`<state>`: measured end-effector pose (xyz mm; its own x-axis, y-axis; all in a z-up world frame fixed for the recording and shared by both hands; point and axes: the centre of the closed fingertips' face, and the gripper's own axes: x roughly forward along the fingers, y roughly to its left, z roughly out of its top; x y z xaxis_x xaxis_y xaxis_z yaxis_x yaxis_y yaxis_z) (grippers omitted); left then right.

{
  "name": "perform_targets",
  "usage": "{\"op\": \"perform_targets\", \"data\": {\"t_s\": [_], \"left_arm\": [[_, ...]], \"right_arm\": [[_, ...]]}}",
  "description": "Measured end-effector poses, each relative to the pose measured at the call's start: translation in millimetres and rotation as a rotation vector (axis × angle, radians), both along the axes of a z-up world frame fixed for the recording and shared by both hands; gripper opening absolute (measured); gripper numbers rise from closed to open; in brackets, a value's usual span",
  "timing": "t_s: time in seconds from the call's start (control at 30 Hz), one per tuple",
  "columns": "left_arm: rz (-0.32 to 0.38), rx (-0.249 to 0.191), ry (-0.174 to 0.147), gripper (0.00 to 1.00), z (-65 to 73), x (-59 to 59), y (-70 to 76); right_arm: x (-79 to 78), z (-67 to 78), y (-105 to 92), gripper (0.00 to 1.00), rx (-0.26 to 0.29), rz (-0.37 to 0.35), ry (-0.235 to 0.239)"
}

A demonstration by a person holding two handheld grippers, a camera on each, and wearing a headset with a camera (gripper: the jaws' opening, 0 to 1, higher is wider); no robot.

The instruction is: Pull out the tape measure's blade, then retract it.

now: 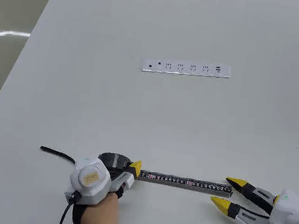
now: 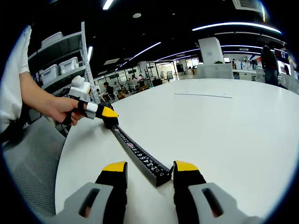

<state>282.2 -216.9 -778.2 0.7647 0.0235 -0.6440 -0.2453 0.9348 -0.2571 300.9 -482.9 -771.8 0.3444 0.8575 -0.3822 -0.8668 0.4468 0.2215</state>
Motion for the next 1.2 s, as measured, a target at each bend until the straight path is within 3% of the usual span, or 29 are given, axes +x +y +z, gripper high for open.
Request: {"op": "perform_targets", "data": {"t_s": [0.5, 0.77, 0.87, 1.2], "left_arm": [[0.0, 0.004, -0.003, 0.72, -0.9, 0.3, 0.7], [-0.003, 0.008, 0.0, 0.72, -1.2, -0.1, 0.7], [-0.005, 0.012, 0.004, 0.72, -1.5, -0.3, 0.3], [-0.006, 0.01, 0.003, 0.72, -1.8, -0.3, 0.0]], "right_arm": [[3.8, -7.6, -6.9, 0.23, -0.014, 0.055, 0.014], [2.4, -8.3, -9.1, 0.19, -0.008, 0.114, 0.016], [1.2, -8.6, -8.9, 0.18, -0.022, 0.149, -0.012], [-0.5, -9.7, -9.2, 0.16, -0.005, 0.184, -0.016]]}}
